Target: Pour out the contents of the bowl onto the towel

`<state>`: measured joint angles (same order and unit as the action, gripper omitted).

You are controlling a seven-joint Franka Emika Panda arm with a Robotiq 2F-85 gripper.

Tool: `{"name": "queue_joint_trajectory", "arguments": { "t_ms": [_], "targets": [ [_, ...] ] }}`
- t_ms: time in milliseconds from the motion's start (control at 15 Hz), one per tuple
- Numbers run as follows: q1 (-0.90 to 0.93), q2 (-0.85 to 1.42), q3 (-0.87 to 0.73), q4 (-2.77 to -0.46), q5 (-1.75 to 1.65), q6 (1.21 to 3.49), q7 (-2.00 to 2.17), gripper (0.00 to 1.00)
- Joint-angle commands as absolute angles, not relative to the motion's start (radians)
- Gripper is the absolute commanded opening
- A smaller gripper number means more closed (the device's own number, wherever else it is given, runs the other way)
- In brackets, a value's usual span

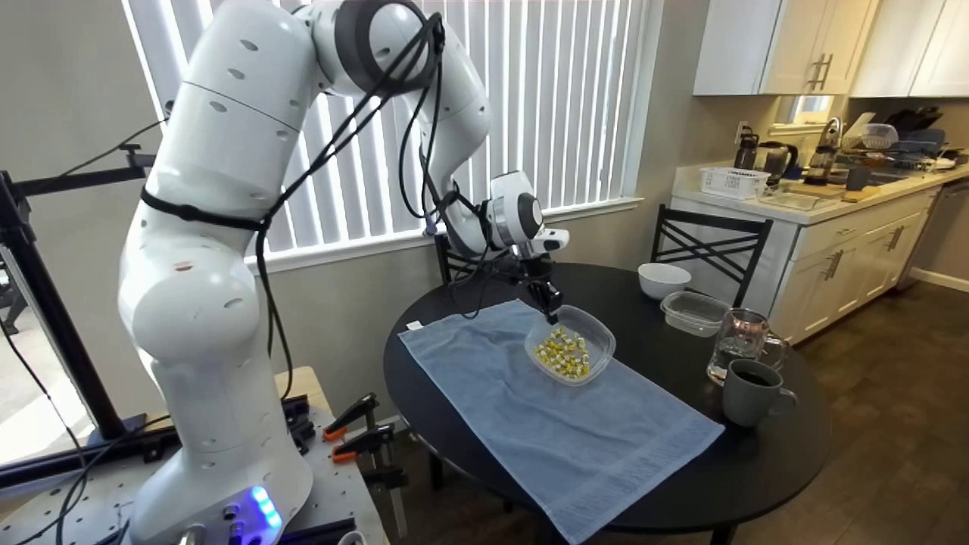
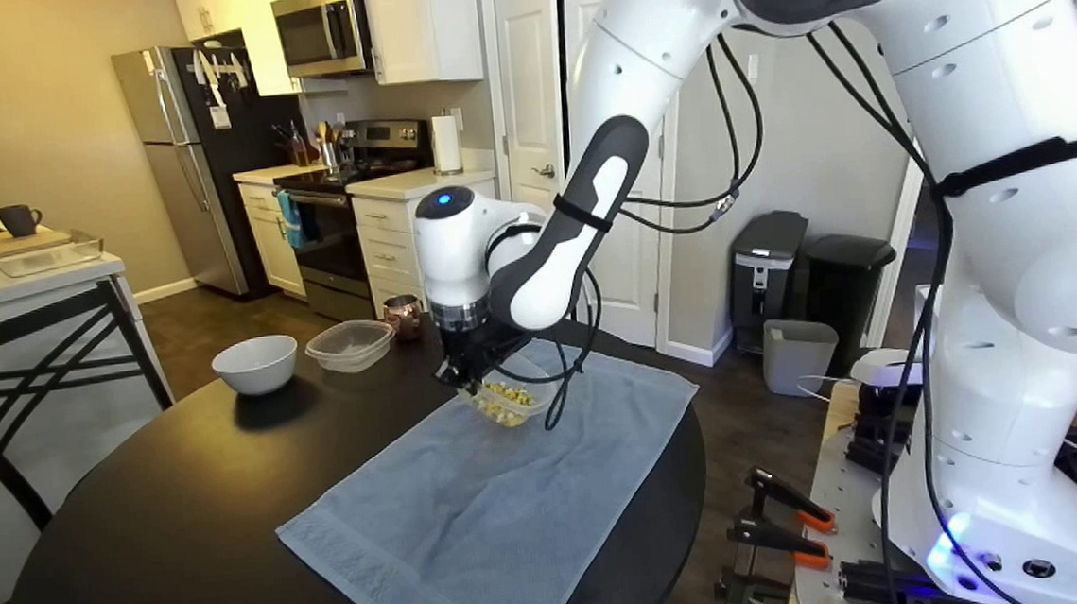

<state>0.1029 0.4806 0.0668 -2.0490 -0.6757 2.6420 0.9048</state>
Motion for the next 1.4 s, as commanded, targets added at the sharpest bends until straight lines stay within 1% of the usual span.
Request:
{"name": "queue_joint_trajectory", "arguments": {
  "t_ms": [0,267,400,533,667,867,1067,1133,1333],
  "targets": [
    [0.127,0.323,-0.009,-2.176,-0.534,2.715,0.936,0.02],
    [0.208,0.260,-0.115,-2.174,-0.547,2.688,1.126,0.02],
    [0.249,0.255,-0.162,-2.158,-0.621,2.677,1.285,0.02],
    [0.335,0.273,-0.254,-2.129,-0.683,2.663,1.427,0.02],
    [0.412,0.305,-0.326,-2.104,-0.799,2.651,1.573,0.02],
    [0.486,0.345,-0.369,-2.078,-1.010,2.624,1.782,0.02],
    [0.545,0.392,-0.390,-2.041,-1.165,2.575,1.943,0.02],
    [0.450,0.395,-0.271,-2.017,-1.262,2.516,2.021,0.02],
    [0.399,0.423,-0.168,-1.986,-1.398,2.397,2.146,0.02]
  ]
}}
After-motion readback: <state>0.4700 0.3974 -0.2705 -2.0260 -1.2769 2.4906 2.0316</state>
